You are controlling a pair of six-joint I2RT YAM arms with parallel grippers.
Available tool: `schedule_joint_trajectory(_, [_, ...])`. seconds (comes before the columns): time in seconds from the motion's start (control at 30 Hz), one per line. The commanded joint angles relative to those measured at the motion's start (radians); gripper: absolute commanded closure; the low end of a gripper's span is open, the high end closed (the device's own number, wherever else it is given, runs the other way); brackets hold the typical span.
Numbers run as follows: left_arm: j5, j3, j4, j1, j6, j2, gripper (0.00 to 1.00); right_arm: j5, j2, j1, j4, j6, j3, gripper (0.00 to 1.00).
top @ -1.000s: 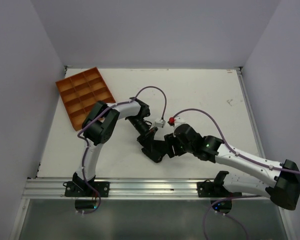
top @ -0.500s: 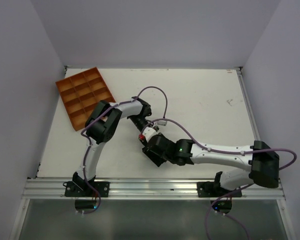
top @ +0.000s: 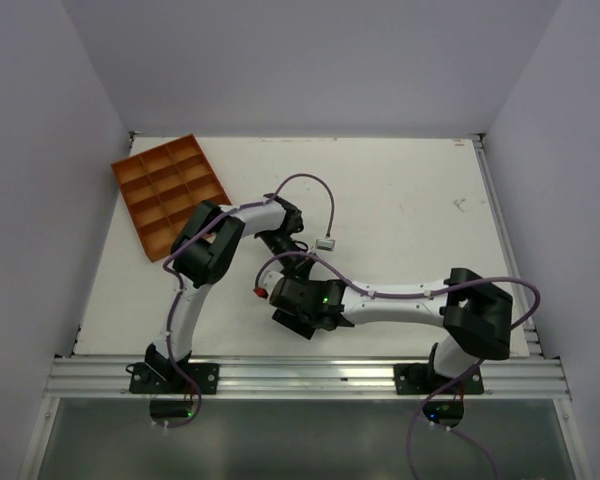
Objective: Roll the underwear
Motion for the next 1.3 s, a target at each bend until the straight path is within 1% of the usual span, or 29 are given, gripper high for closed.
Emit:
schedule_joint_trajectory(0.0, [-0.089, 0.003, 0.078, -0.011, 0.009, 0.035, 0.88, 0.069, 0.054, 0.008, 0.008, -0.014, 0.035, 0.38])
schedule_joint_trajectory(0.07, [-0.087, -0.006, 0.076, -0.011, 0.019, 0.031, 0.86, 0.078, 0.066, 0.006, 0.004, -0.005, 0.027, 0.41])
schedule_joint_trajectory(0.1, [-0.083, -0.015, 0.066, -0.012, 0.032, 0.022, 0.82, 0.078, 0.065, 0.005, 0.008, 0.006, 0.021, 0.42])
schedule_joint_trajectory(0.23, [-0.083, -0.04, 0.059, -0.005, 0.053, -0.003, 0.78, 0.049, 0.062, 0.005, 0.031, 0.023, -0.008, 0.45])
schedule_joint_trajectory(0.3, [-0.084, -0.046, 0.062, 0.002, 0.047, -0.011, 0.77, 0.032, 0.069, 0.003, 0.028, 0.028, -0.006, 0.53])
schedule_joint_trajectory(0.33, [-0.084, -0.051, 0.066, 0.009, 0.044, -0.014, 0.77, 0.026, 0.074, 0.001, 0.027, 0.026, -0.005, 0.63])
schedule_joint_trajectory(0.43, [-0.069, -0.067, 0.09, 0.028, 0.032, -0.043, 0.72, -0.014, 0.065, -0.011, 0.031, 0.026, -0.008, 0.74])
schedule_joint_trajectory(0.47, [-0.058, -0.084, 0.102, 0.032, 0.018, -0.063, 0.68, -0.023, 0.062, -0.014, 0.031, 0.029, -0.011, 0.78])
schedule_joint_trajectory(0.5, [-0.049, -0.089, 0.116, 0.038, 0.018, -0.069, 0.01, -0.044, 0.06, -0.017, 0.031, 0.032, -0.017, 0.79])
schedule_joint_trajectory(0.57, [-0.006, -0.091, 0.107, 0.055, 0.047, -0.077, 0.0, -0.074, 0.053, -0.035, 0.033, 0.043, -0.025, 0.82])
schedule_joint_trajectory(0.67, [0.008, -0.081, 0.092, 0.077, 0.055, -0.075, 0.0, -0.12, 0.033, -0.058, 0.053, 0.064, -0.052, 0.83])
schedule_joint_trajectory(0.8, [-0.039, -0.078, 0.102, 0.092, 0.018, -0.101, 0.0, -0.158, 0.022, -0.077, 0.056, 0.077, -0.068, 0.83])
schedule_joint_trajectory(0.93, [-0.119, -0.129, 0.194, 0.142, -0.098, -0.173, 0.0, -0.209, -0.009, -0.113, 0.077, 0.093, -0.106, 0.85])
schedule_joint_trajectory(0.97, [-0.151, -0.136, 0.237, 0.153, -0.156, -0.202, 0.0, -0.225, -0.015, -0.121, 0.08, 0.097, -0.114, 0.85])
schedule_joint_trajectory(1.0, [-0.165, -0.141, 0.245, 0.176, -0.175, -0.213, 0.0, -0.233, -0.024, -0.124, 0.083, 0.1, -0.127, 0.85])
schedule_joint_trajectory(1.2, [-0.276, -0.164, 0.289, 0.227, -0.292, -0.261, 0.0, -0.285, -0.02, -0.157, 0.094, 0.072, -0.126, 0.85])
schedule_joint_trajectory(1.27, [-0.311, -0.201, 0.345, 0.242, -0.349, -0.296, 0.0, -0.286, -0.003, -0.164, 0.074, 0.041, -0.106, 0.86])
